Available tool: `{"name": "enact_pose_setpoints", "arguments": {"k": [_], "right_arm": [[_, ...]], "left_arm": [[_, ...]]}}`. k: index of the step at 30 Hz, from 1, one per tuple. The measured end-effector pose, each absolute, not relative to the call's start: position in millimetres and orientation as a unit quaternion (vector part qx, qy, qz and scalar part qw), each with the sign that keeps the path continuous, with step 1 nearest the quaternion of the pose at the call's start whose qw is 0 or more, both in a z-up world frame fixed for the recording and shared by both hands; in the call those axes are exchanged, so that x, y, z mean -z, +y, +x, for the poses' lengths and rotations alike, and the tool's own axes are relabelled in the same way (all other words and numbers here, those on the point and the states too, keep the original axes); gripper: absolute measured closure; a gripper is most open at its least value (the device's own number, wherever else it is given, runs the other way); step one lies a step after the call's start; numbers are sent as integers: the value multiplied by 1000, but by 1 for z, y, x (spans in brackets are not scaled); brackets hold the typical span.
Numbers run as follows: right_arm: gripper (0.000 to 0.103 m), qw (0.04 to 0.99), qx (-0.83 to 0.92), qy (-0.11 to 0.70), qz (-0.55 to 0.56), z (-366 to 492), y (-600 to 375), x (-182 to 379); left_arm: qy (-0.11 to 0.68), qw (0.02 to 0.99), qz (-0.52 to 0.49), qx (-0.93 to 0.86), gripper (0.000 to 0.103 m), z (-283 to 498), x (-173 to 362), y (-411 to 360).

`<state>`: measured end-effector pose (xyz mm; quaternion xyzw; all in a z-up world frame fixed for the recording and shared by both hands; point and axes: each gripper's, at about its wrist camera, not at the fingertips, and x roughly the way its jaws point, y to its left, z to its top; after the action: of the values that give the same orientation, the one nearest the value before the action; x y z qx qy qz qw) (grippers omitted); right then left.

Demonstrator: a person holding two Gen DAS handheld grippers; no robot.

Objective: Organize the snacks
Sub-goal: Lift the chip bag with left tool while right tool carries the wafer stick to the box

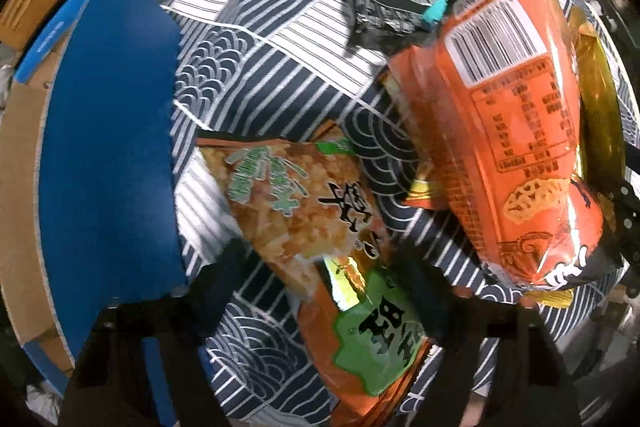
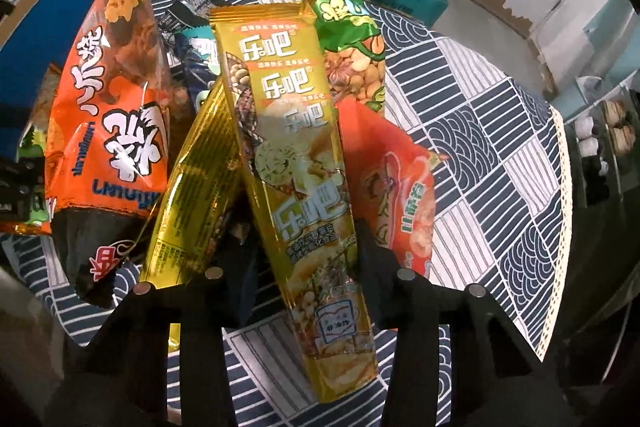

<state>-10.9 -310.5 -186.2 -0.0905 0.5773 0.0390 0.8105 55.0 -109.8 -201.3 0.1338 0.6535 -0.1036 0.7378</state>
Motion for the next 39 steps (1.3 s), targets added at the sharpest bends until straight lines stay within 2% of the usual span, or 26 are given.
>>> {"name": "enact_pose_setpoints", "arguments": {"k": [1,4,11,15,28,39], "right_arm": [[63,812,-39,576,-88,-12,-311,185],[64,815,-35,573,-85,-14,-313,181],[67,824,-35,562,-62,-20,-314,167],[72,833,-35,550,-51,-20,-314,156],[72,850,-39,523,-37,-27,-303,122],[72,866,-43,497,-47,-34,-283,86]], "left_arm": [[656,736,128,111,42,55,203,-111],[649,742,122,116,51,54,203,-112],[643,749,108,118,60,51,192,-107],[630,760,102,122,61,47,174,-106],[544,817,147,125,63,20,118,-96],[501,844,144,126,63,5,72,-73]]}}
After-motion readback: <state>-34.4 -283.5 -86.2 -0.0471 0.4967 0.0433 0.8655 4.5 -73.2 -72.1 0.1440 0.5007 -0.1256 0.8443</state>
